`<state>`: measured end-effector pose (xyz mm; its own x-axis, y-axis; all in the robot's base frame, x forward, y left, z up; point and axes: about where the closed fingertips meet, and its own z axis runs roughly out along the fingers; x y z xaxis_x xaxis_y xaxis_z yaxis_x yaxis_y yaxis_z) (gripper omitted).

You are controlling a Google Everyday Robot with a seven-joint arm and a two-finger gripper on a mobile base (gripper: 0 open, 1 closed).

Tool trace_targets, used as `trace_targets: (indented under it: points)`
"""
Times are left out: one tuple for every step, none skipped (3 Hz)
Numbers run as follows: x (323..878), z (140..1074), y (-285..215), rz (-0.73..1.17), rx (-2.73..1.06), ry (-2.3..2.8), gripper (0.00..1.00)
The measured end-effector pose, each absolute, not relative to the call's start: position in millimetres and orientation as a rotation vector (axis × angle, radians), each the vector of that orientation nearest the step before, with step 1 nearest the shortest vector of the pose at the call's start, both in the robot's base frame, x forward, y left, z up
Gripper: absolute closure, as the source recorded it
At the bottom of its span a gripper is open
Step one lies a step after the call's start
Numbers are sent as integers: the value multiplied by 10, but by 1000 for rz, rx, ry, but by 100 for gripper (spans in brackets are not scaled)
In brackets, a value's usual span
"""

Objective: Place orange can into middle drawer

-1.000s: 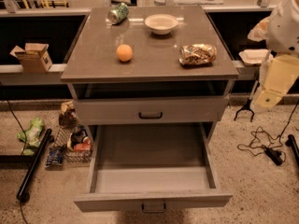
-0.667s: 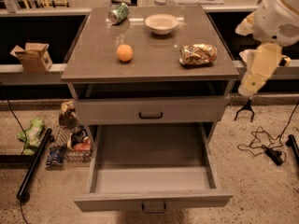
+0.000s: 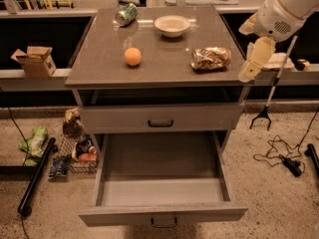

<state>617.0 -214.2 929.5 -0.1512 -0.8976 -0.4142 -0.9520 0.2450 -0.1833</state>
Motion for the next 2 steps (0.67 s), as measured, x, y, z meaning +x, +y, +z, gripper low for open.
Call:
trace_targets:
  points:
    - [6170,9295,-2142,167,-1687,2086,0]
    - [6349,9235,-2109,171,-1669,2051,0]
